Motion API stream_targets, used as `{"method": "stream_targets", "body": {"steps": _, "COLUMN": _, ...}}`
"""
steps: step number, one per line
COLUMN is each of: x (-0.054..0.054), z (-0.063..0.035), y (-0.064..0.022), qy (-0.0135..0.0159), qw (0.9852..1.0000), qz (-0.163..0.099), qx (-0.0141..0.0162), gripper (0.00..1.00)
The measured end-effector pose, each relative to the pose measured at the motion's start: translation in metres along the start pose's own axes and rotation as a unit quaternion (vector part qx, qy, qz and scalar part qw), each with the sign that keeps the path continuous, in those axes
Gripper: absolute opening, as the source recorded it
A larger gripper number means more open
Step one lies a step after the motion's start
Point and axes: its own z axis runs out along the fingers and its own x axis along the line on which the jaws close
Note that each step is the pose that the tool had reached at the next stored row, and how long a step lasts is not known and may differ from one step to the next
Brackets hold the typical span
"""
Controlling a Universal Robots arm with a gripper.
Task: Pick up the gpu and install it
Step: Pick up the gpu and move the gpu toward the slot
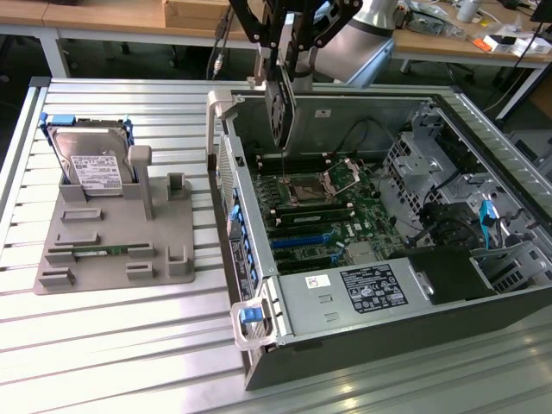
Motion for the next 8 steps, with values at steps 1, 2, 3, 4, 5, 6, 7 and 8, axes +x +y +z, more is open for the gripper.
{"method": "stream_targets", "body": {"steps": 1, "x": -0.0016, "z": 0.0001, "y": 0.0001, "qy": 0.0, "qw": 1.0, "qz": 0.0, "qx": 0.0, "gripper": 0.26}}
{"method": "stream_targets", "body": {"steps": 2, "x": -0.0032, "z": 0.0002, "y": 0.0002, "qy": 0.0, "qw": 1.0, "qz": 0.0, "qx": 0.0, "gripper": 0.26}}
{"method": "stream_targets", "body": {"steps": 3, "x": -0.0041, "z": 0.0002, "y": 0.0003, "qy": 0.0, "qw": 1.0, "qz": 0.0, "qx": 0.0, "gripper": 0.26}}
{"method": "stream_targets", "body": {"steps": 4, "x": -0.0049, "z": 0.0003, "y": 0.0004, "qy": 0.0, "qw": 1.0, "qz": 0.0, "qx": 0.0, "gripper": 0.26}}
{"method": "stream_targets", "body": {"steps": 5, "x": -0.006, "z": 0.0004, "y": 0.0005, "qy": 0.0, "qw": 1.0, "qz": 0.0, "qx": 0.0, "gripper": 0.26}}
{"method": "stream_targets", "body": {"steps": 6, "x": -0.0075, "z": 0.0004, "y": 0.0006, "qy": 0.0, "qw": 1.0, "qz": 0.0, "qx": 0.0, "gripper": 0.26}}
{"method": "stream_targets", "body": {"steps": 7, "x": -0.0085, "z": 0.0005, "y": 0.0006, "qy": 0.0, "qw": 1.0, "qz": 0.0, "qx": 0.0, "gripper": 0.26}}
{"method": "stream_targets", "body": {"steps": 8, "x": -0.0095, "z": 0.0006, "y": 0.0007, "qy": 0.0, "qw": 1.0, "qz": 0.0, "qx": 0.0, "gripper": 0.26}}
